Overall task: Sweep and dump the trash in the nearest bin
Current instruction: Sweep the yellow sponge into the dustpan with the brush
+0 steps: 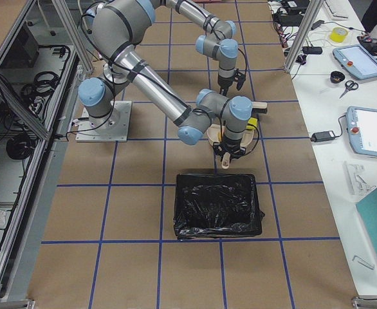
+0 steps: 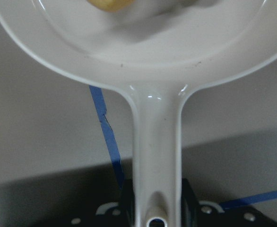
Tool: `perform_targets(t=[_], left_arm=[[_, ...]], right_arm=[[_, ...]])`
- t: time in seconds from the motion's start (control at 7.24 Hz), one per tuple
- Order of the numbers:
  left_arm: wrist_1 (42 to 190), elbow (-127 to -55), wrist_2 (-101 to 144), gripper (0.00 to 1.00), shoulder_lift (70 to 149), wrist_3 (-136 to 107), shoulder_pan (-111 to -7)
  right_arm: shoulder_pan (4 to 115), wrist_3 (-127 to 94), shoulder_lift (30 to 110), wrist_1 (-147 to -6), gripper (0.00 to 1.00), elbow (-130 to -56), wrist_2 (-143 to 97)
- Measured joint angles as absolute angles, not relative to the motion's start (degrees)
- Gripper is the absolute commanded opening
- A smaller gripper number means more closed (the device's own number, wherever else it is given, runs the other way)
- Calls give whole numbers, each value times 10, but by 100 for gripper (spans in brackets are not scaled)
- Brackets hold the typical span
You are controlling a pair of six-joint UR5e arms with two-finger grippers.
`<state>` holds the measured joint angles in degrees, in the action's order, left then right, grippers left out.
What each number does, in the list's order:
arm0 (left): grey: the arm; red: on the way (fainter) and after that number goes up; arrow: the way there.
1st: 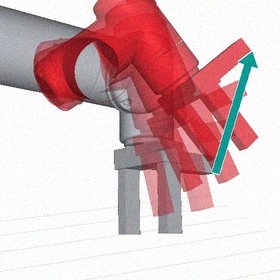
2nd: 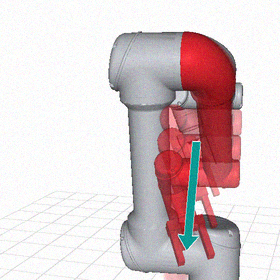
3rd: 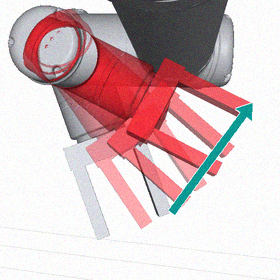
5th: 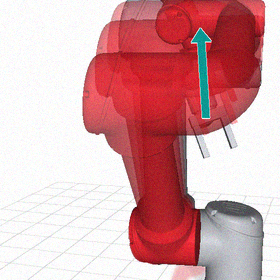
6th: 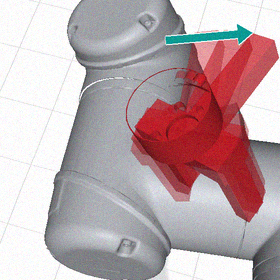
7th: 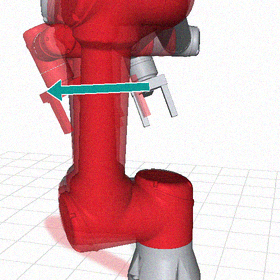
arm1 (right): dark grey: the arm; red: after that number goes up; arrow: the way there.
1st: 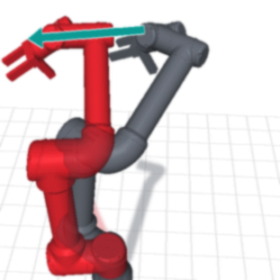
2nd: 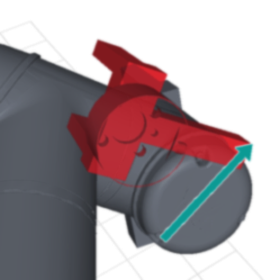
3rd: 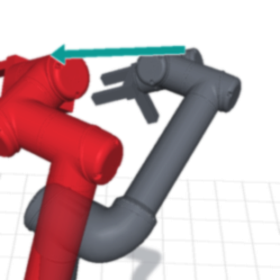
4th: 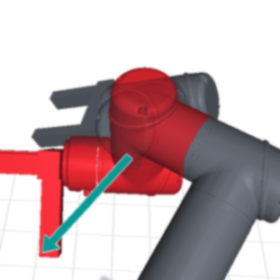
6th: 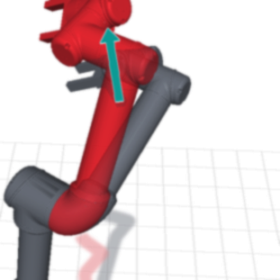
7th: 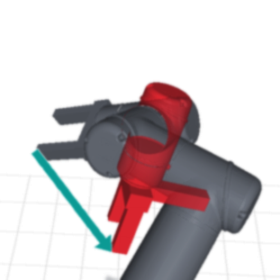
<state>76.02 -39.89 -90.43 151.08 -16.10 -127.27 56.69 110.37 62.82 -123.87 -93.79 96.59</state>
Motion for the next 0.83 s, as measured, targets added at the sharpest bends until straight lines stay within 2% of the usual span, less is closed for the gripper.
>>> perform_targets(t=[0.83], left_arm=[[737, -387, -841, 0, 1519, -200, -1298]], right_arm=[[567, 1103, 623, -1246, 9, -932, 961]])
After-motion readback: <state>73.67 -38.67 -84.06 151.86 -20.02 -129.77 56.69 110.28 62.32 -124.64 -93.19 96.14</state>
